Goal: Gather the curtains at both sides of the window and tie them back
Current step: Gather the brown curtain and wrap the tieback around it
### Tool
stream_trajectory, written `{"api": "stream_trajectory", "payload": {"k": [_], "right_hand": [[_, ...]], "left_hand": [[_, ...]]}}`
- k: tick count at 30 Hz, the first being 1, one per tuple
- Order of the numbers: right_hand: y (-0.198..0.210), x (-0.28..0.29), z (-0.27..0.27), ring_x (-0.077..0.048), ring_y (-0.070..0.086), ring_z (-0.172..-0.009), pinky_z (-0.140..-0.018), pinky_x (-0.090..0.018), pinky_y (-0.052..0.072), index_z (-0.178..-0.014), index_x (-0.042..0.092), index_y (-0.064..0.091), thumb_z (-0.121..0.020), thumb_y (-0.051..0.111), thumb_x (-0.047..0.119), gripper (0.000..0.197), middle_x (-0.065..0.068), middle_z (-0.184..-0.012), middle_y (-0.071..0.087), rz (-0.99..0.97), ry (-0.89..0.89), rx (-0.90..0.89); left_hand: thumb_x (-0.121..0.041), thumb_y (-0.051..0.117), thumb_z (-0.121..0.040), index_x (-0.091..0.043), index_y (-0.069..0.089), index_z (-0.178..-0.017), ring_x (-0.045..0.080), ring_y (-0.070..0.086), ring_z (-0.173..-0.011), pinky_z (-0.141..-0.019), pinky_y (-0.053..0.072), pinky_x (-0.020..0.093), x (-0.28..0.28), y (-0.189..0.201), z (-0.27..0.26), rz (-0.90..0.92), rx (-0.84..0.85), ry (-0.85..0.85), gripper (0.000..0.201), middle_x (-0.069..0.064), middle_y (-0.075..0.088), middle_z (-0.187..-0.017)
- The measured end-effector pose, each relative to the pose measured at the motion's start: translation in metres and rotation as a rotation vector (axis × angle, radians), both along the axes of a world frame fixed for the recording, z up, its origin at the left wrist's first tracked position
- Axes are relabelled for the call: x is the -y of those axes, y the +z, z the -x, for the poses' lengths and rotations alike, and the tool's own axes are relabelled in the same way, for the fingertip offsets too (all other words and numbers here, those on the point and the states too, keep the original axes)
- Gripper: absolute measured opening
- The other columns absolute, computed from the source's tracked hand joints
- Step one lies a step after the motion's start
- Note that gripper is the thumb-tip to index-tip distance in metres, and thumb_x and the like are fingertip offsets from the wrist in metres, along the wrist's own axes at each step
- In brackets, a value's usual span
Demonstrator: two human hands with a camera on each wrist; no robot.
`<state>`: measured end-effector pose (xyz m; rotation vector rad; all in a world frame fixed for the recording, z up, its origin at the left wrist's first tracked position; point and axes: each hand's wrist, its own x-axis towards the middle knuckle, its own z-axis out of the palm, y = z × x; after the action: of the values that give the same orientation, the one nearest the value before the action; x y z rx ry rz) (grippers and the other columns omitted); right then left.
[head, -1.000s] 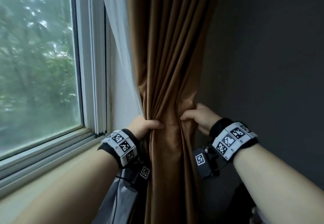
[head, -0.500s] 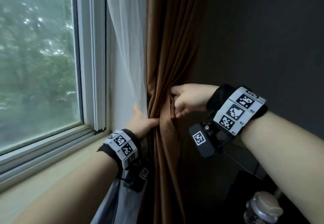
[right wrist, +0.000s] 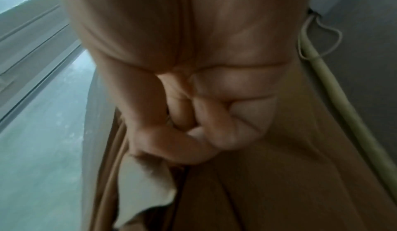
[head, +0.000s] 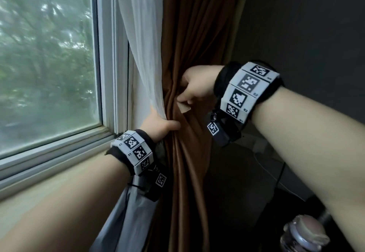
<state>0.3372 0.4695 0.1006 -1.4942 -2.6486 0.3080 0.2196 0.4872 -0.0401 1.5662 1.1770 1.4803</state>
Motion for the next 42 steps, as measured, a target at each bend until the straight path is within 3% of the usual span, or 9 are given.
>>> {"api": "stream_trajectory", "payload": {"k": [5, 12, 18, 23, 26, 30, 35, 39, 42], "right_hand": [[-0.039, -0.016, -0.026, -0.031, 0.058, -0.111, -0.099, -0.043, 0.047, -0.124, 0.001, 0.051, -0.089, 0.054, 0.002, 0.035, -0.019, -0.122, 0.059, 0.048, 0.039, -0.249], [-0.093, -0.012, -0.033, -0.024, 0.038, -0.127, -0.107, -0.028, 0.031, -0.133, 0.016, 0.035, -0.073, 0.075, 0.032, 0.073, -0.008, -0.134, 0.035, -0.250, -0.063, -0.432], [-0.076, -0.005, -0.004, -0.022, 0.046, -0.118, -0.098, -0.021, 0.033, -0.122, 0.009, 0.041, -0.079, 0.070, 0.021, 0.053, -0.008, -0.124, 0.043, -0.270, 0.069, -0.569], [-0.050, -0.006, 0.013, -0.024, 0.057, -0.109, -0.089, -0.026, 0.044, -0.125, 0.012, 0.036, -0.077, 0.072, 0.031, 0.063, -0.006, -0.119, 0.059, -0.265, 0.098, -0.376], [-0.035, -0.007, 0.022, -0.021, 0.055, -0.109, -0.077, -0.016, 0.035, -0.131, 0.009, 0.033, -0.076, 0.072, 0.031, 0.071, -0.006, -0.118, 0.057, -0.293, 0.113, -0.230], [-0.029, -0.008, 0.022, -0.008, 0.045, -0.092, -0.059, -0.011, 0.031, -0.129, 0.010, 0.034, -0.073, 0.076, 0.029, 0.073, 0.009, -0.094, 0.045, -0.233, 0.141, -0.217], [-0.041, -0.015, -0.003, -0.014, 0.050, -0.100, -0.080, -0.017, 0.036, -0.134, 0.011, 0.028, -0.074, 0.075, 0.023, 0.078, 0.003, -0.106, 0.046, -0.132, 0.070, -0.309], [-0.045, -0.013, -0.024, -0.024, 0.058, -0.097, -0.082, -0.030, 0.048, -0.139, 0.010, 0.023, -0.078, 0.068, 0.018, 0.076, -0.008, -0.108, 0.058, 0.003, -0.092, -0.260], [-0.049, -0.009, -0.034, -0.024, 0.056, -0.092, -0.080, -0.031, 0.048, -0.139, 0.010, 0.023, -0.080, 0.061, 0.015, 0.071, -0.010, -0.109, 0.055, -0.030, -0.210, -0.206]], "left_hand": [[-0.017, 0.071, -0.039, -0.007, 0.050, -0.125, 0.018, 0.061, -0.100, -0.087, 0.050, 0.029, -0.003, -0.002, 0.019, 0.032, -0.007, -0.012, 0.090, 0.004, 0.065, -0.108], [0.001, 0.065, -0.050, -0.009, 0.059, -0.109, -0.002, 0.068, -0.071, -0.059, 0.051, 0.011, 0.005, 0.000, 0.023, 0.062, 0.089, -0.159, 0.059, -0.006, 0.071, -0.083], [0.015, 0.062, -0.074, -0.011, 0.060, -0.104, 0.000, 0.069, -0.076, -0.065, 0.052, 0.012, 0.013, 0.004, 0.028, 0.083, 0.069, -0.288, 0.040, -0.013, 0.074, -0.077], [-0.015, 0.082, -0.047, -0.012, 0.062, -0.092, 0.004, 0.070, -0.071, -0.062, 0.054, 0.016, 0.019, 0.008, 0.029, 0.148, 0.133, -0.396, 0.050, -0.007, 0.074, -0.073], [-0.003, 0.070, -0.071, -0.010, 0.063, -0.095, 0.012, 0.071, -0.072, -0.064, 0.057, 0.022, 0.023, 0.012, 0.024, 0.178, 0.244, -0.357, 0.026, -0.001, 0.074, -0.075], [-0.001, 0.057, -0.054, -0.003, 0.065, -0.088, 0.032, 0.061, -0.082, -0.079, 0.050, 0.039, 0.021, 0.012, 0.023, 0.181, 0.236, -0.174, 0.035, 0.019, 0.061, -0.085], [0.004, 0.051, -0.046, -0.006, 0.066, -0.076, 0.019, 0.065, -0.061, -0.060, 0.053, 0.024, 0.023, 0.013, 0.031, 0.240, 0.159, -0.159, 0.035, 0.002, 0.068, -0.063], [-0.002, 0.060, -0.038, 0.006, 0.065, -0.084, 0.031, 0.060, -0.081, -0.081, 0.047, 0.038, 0.025, 0.015, 0.028, 0.292, 0.057, -0.092, 0.047, 0.018, 0.063, -0.083], [-0.002, 0.057, -0.042, -0.001, 0.066, -0.066, 0.029, 0.058, -0.071, -0.072, 0.046, 0.034, 0.026, 0.016, 0.025, 0.318, 0.044, -0.025, 0.025, 0.013, 0.062, -0.066]]}}
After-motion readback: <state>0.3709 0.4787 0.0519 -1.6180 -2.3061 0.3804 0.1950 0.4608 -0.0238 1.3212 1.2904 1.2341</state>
